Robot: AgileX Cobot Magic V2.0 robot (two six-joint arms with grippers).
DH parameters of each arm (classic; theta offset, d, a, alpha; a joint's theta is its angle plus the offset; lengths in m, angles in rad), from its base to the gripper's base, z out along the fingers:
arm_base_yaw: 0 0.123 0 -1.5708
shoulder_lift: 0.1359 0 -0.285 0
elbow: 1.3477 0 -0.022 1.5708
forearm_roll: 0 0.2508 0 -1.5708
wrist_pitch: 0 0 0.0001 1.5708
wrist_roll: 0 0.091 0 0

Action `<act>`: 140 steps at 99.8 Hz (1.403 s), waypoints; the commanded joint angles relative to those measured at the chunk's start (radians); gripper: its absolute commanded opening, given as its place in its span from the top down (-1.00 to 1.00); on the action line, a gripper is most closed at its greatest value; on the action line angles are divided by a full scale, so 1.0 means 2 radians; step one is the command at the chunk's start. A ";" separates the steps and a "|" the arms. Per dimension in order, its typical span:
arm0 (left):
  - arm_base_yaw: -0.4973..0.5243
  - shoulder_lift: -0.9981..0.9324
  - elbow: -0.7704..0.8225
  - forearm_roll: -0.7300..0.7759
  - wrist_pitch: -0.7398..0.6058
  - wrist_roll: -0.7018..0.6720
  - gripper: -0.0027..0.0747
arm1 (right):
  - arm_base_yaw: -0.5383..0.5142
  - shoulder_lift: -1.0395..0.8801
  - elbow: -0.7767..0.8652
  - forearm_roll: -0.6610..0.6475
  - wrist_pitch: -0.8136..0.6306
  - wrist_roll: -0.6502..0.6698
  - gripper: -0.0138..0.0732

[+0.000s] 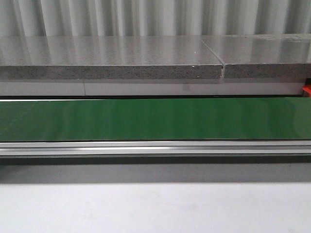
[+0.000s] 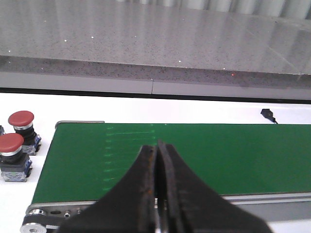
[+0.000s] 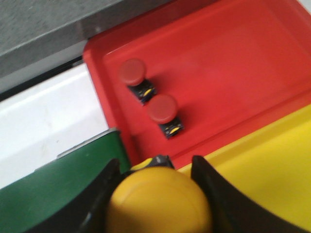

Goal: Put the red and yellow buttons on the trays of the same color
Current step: 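Lower the yellow button into the yellow tray and open the right gripper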

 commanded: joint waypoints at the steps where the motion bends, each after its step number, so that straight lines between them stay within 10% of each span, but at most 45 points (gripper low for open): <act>1: -0.003 0.004 -0.014 -0.001 -0.041 -0.001 0.99 | -0.021 -0.016 -0.011 0.006 -0.046 0.015 0.21; 140: -0.003 0.004 -0.014 -0.001 -0.041 -0.001 0.99 | -0.092 0.190 -0.010 0.006 -0.080 0.018 0.21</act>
